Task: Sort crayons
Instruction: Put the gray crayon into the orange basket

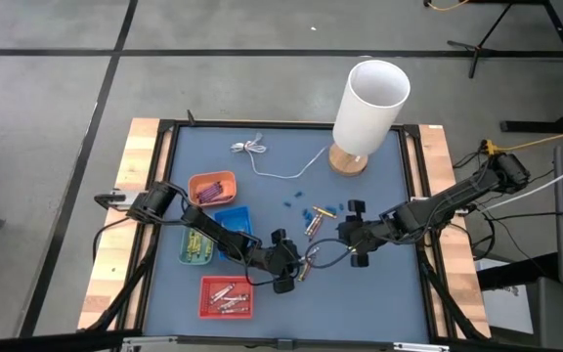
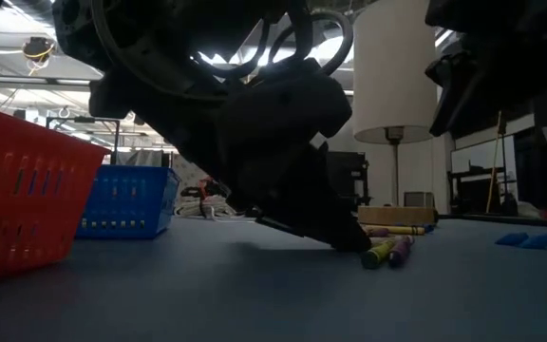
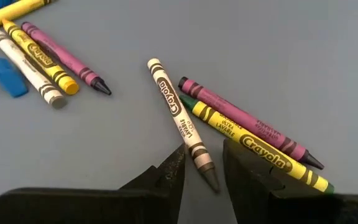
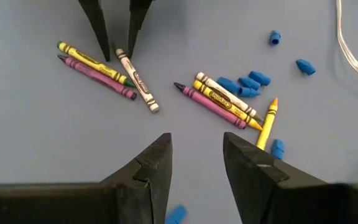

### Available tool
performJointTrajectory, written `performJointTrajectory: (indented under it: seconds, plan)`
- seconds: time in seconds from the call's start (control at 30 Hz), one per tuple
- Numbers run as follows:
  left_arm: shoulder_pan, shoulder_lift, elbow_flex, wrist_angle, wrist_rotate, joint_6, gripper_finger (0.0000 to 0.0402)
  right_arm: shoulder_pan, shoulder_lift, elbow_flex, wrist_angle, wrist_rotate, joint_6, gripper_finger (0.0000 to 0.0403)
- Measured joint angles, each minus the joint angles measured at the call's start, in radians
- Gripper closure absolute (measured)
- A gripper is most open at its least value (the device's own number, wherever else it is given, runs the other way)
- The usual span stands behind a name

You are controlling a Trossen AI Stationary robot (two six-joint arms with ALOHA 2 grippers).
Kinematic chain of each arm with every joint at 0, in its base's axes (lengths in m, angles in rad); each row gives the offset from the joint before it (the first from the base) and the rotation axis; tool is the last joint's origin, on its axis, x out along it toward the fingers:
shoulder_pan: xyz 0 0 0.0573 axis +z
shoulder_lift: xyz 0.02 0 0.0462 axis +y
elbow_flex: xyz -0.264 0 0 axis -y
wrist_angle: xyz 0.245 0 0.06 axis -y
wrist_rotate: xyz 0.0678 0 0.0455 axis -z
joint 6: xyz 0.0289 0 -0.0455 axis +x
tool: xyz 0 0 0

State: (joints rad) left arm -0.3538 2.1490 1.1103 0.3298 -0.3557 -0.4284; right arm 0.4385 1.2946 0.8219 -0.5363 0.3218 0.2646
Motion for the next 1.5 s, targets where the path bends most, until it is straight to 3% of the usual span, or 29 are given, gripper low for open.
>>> performJointTrajectory:
  seconds: [0.2,0.47,0.77,0.93,1.2,1.5]
  plan:
    - [-0.001,0.001,0.0,-0.003,-0.016,0.044,0.0312,0.0,0.0,0.0,0.033,-0.003,0.0,0.026]
    - [-0.001,0.002,-0.001,-0.008,-0.023,0.045,0.0355,0.0,0.0,0.0,0.102,-0.085,0.0,0.026]
    - [-0.002,0.002,-0.003,-0.009,-0.037,0.045,0.0388,0.0,0.001,0.0,0.125,-0.108,0.0,0.026]
    - [-0.001,0.003,-0.005,0.015,-0.045,0.044,0.0394,0.003,0.01,0.0,0.139,-0.2,0.007,0.026]
    - [0.004,-0.03,-0.007,-0.005,-0.132,0.047,0.0395,0.114,0.122,0.001,0.302,-0.237,0.019,0.026]
    - [0.008,-0.122,-0.007,-0.048,-0.143,0.048,0.0396,0.199,0.195,0.001,0.313,-0.227,0.026,0.026]
